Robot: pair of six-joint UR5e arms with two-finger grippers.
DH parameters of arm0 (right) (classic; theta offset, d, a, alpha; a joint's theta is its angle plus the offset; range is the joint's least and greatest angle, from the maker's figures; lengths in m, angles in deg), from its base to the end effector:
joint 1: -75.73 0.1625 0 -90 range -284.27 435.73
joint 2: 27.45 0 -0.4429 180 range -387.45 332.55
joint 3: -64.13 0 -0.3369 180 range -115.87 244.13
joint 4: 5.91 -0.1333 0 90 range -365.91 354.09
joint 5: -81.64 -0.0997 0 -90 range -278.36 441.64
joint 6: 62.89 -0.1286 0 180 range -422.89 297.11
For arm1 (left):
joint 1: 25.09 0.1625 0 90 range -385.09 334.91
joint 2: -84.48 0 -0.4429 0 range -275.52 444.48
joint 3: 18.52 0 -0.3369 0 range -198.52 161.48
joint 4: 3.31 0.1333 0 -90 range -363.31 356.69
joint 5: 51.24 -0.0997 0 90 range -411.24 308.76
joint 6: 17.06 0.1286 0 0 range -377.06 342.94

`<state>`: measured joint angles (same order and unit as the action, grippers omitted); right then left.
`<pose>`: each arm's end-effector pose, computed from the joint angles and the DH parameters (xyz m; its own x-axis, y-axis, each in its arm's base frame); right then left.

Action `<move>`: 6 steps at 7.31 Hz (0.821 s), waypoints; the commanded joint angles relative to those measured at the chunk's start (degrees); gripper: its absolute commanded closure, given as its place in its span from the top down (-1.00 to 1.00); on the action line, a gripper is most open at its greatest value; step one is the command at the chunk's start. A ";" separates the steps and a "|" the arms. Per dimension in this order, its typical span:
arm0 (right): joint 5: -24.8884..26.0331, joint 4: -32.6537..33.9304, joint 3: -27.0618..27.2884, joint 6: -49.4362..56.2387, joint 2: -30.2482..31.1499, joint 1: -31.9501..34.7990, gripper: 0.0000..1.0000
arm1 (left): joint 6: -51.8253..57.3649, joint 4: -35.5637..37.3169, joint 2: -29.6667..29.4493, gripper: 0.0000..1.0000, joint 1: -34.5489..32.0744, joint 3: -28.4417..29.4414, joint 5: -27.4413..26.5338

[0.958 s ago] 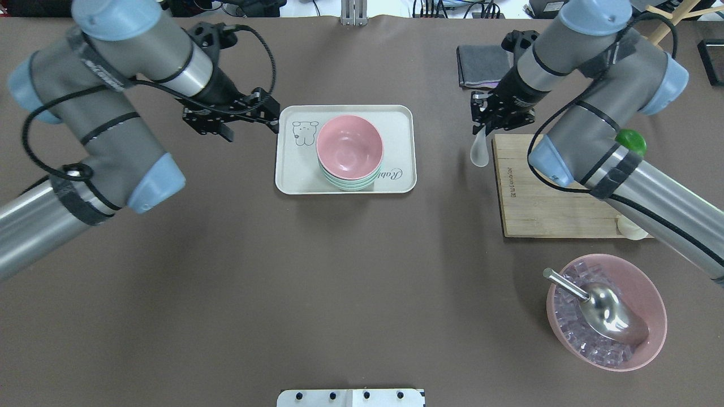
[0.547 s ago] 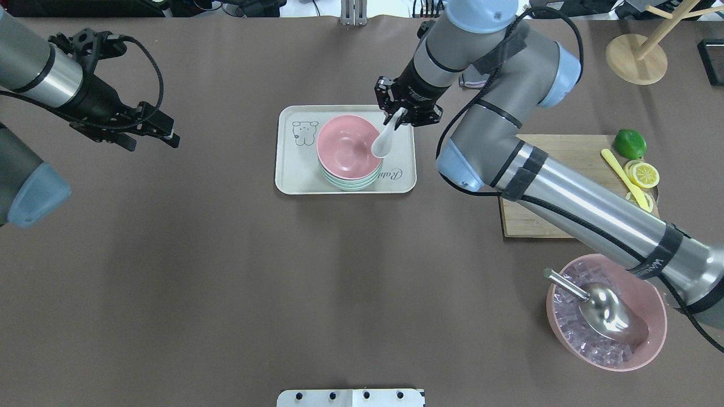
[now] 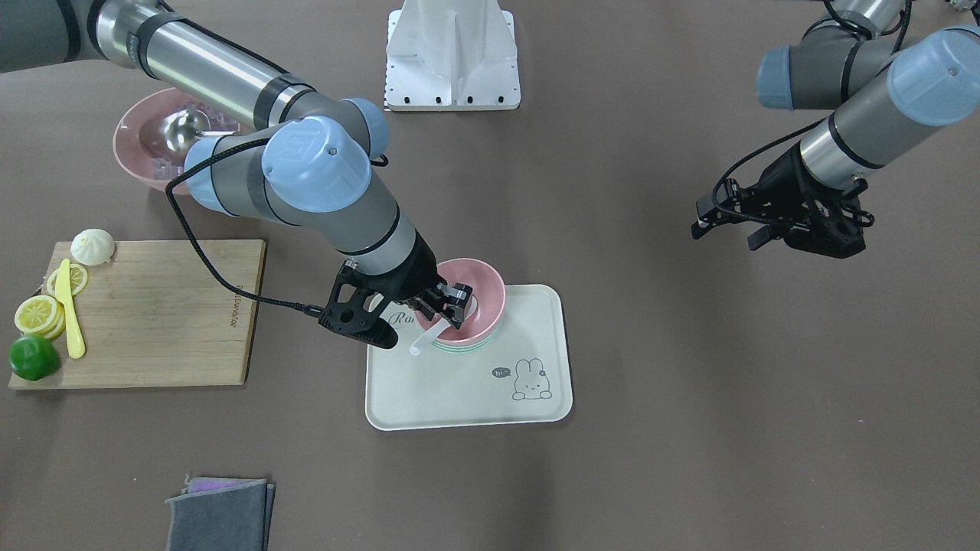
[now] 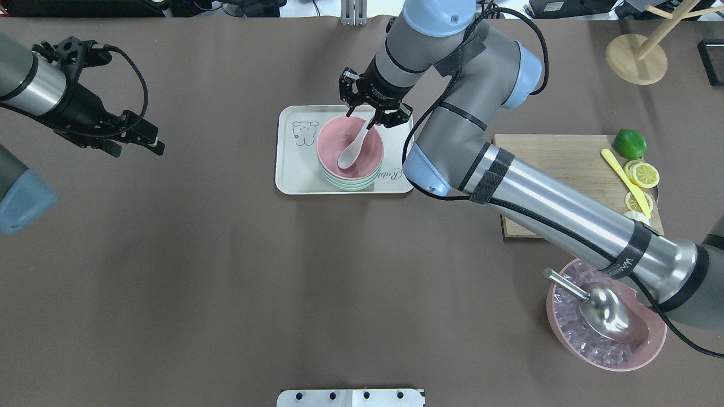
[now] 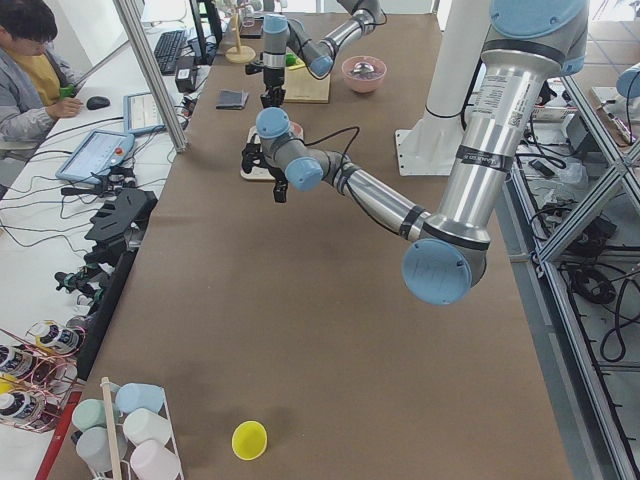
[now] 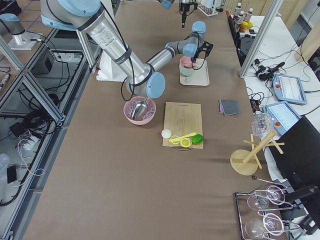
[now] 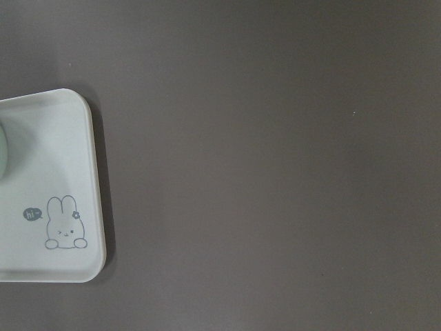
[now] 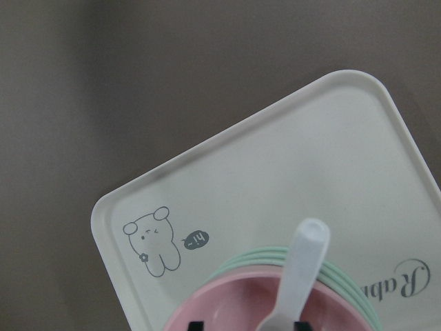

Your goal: Stack pink bowl on green and place spoon

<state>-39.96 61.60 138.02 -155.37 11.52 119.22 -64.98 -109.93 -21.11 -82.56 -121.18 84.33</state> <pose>-0.5108 -0.5754 0.2232 0.3789 0.4102 0.8295 -0.2825 0.9049 -0.3184 0.2608 -0.4860 0.4231 0.4968 0.0935 -0.8628 -0.0184 0.9951 0.0972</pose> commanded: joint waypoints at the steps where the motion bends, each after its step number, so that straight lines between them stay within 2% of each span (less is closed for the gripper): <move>1: -2.13 0.26 5.69 2.72 7.02 2.63 1.00 | 0.11 0.01 0.47 0.97 -0.01 0.35 -0.48; 2: -7.11 0.26 10.09 11.35 15.35 6.05 1.00 | 0.20 -0.43 2.47 0.97 -0.01 0.26 -0.91; 3: -8.21 0.26 12.83 20.58 22.22 9.21 1.00 | 1.41 -0.52 4.40 0.97 -0.45 -0.26 -2.83; 5: -9.27 0.17 13.47 43.22 34.27 17.38 1.00 | 15.66 -0.43 10.63 0.96 -3.69 0.08 -3.47; 6: -9.19 0.78 12.69 55.87 37.98 20.99 1.00 | 24.19 -0.69 15.36 0.97 -7.01 0.00 -3.03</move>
<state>-48.92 61.94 151.06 -115.00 43.54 135.47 -50.50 -110.45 -10.71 -86.34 -121.24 81.13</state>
